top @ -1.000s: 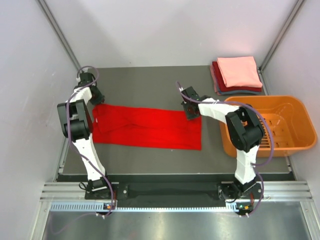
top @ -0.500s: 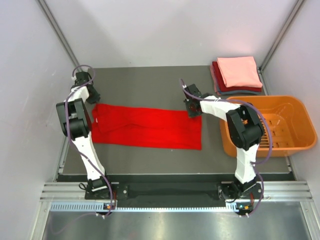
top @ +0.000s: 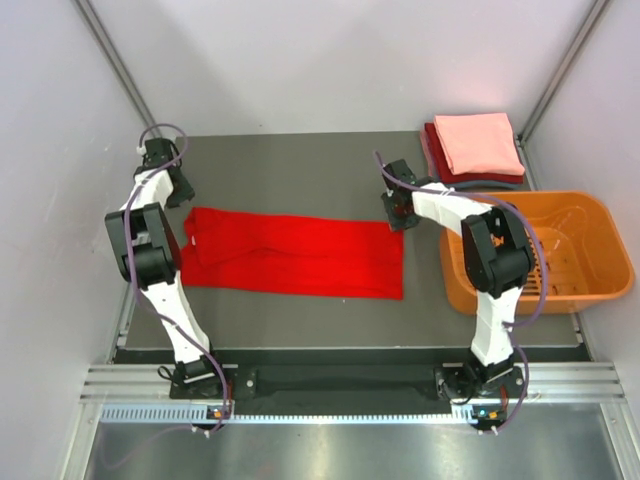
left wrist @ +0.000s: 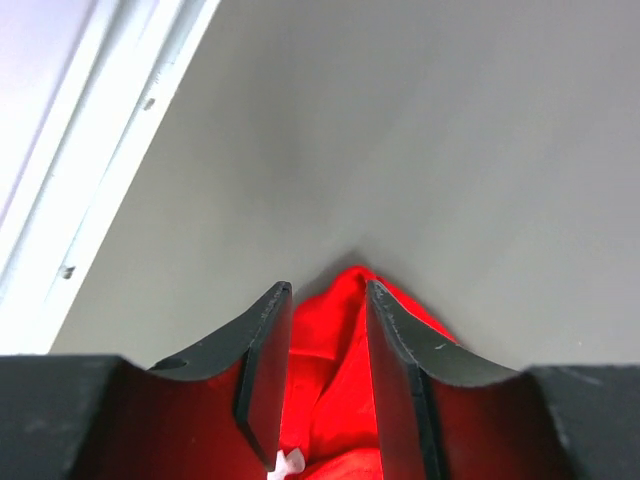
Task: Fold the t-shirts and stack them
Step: Fold the tshirt
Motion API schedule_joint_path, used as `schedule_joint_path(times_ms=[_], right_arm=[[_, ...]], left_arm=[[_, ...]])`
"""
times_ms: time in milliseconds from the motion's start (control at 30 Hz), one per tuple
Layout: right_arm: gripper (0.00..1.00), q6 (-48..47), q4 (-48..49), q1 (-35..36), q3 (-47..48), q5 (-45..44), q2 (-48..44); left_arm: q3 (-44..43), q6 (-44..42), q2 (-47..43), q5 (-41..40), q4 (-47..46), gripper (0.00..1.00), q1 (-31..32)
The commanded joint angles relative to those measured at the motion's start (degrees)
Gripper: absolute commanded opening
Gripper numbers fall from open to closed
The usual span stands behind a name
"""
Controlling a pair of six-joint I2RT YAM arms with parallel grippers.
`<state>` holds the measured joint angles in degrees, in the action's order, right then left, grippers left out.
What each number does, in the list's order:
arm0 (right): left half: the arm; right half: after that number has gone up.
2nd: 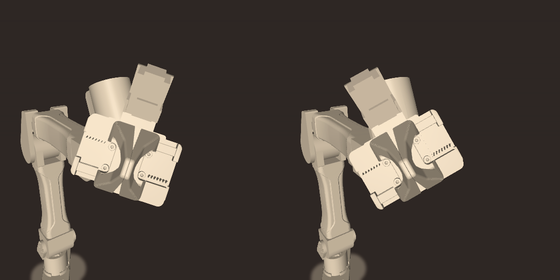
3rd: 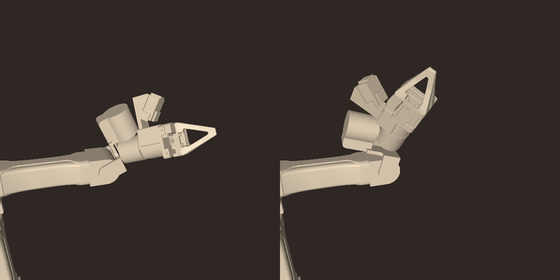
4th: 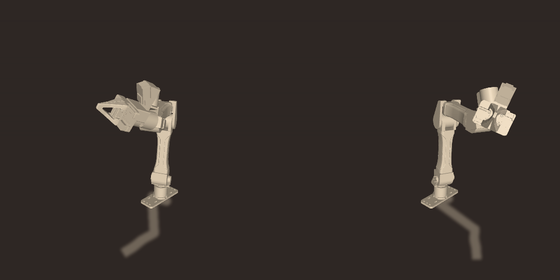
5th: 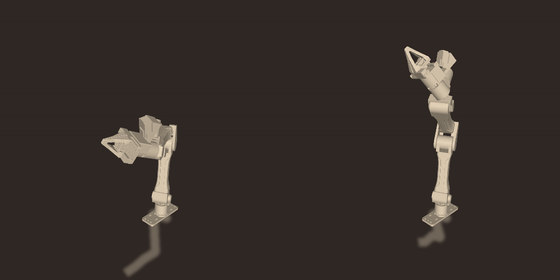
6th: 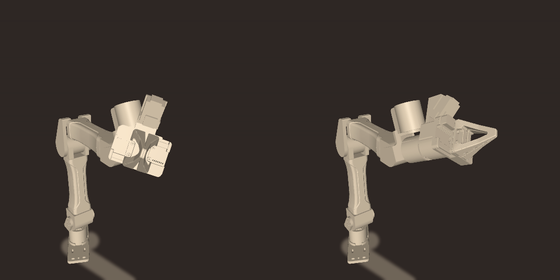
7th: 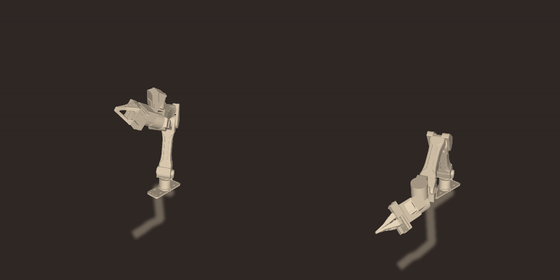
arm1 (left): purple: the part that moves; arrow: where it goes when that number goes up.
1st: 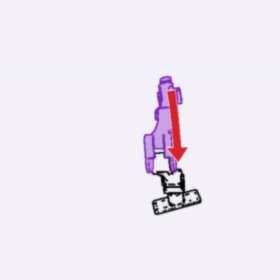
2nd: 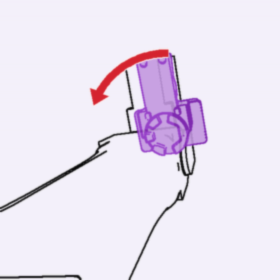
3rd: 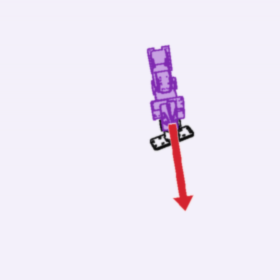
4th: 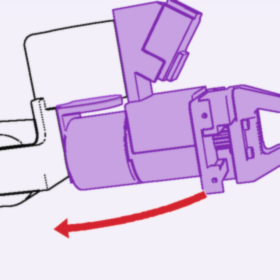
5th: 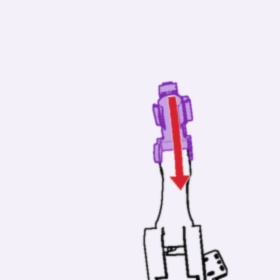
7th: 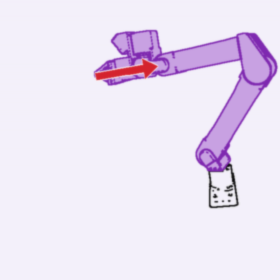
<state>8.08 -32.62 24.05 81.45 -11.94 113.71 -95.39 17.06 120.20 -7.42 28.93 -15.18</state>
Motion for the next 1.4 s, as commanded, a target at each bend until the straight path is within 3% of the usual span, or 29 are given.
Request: schedule_joint_path(times_ms=[0,533,700,767,800,900,1033,1367], right_arm=[[0.31,-0.8,-2.1,-1.2,2.7,0.8,-1.7],[0.33,-0.7,-0.8,-2.4,4.6,6.8,1.5],[0.33,-0.4,-0.9,-2.7,5.0,6.9,3.6],[0.31,-0.3,-1.0,-3.0,5.0,6.1,4.1],[0.25,-0.4,-1.0,-3.0,5.0,5.8,4.5],[0.0,-0.3,-0.7,-3.4,4.6,3.7,4.4],[0.0,0.4,0.4,-3.7,2.6,-2.0,2.7],[0.0,2.7,1.9,-3.9,-0.5,-6.7,0.4]], left_arm=[[1.0,-2.3,-3.4,-1.1,0.6,0.41,-0.3],[1.3,-2.9,1.5,3.4,1.4,0.38,-0.2],[0.7,-3.2,3.6,3.7,1.6,0.3,-0.2],[-0.3,-3.3,5.2,3.9,2.6,0.26,-0.2],[-1.0,-3.3,5.7,3.9,2.9,0.19,-0.2],[-2.1,-3.1,6.7,2.3,2.9,0.0,-0.2],[-3.6,-2.8,8.2,1.2,2.5,0.0,-0.3],[-5.2,0.5,8.8,2.5,-1.4,0.0,-0.2]])
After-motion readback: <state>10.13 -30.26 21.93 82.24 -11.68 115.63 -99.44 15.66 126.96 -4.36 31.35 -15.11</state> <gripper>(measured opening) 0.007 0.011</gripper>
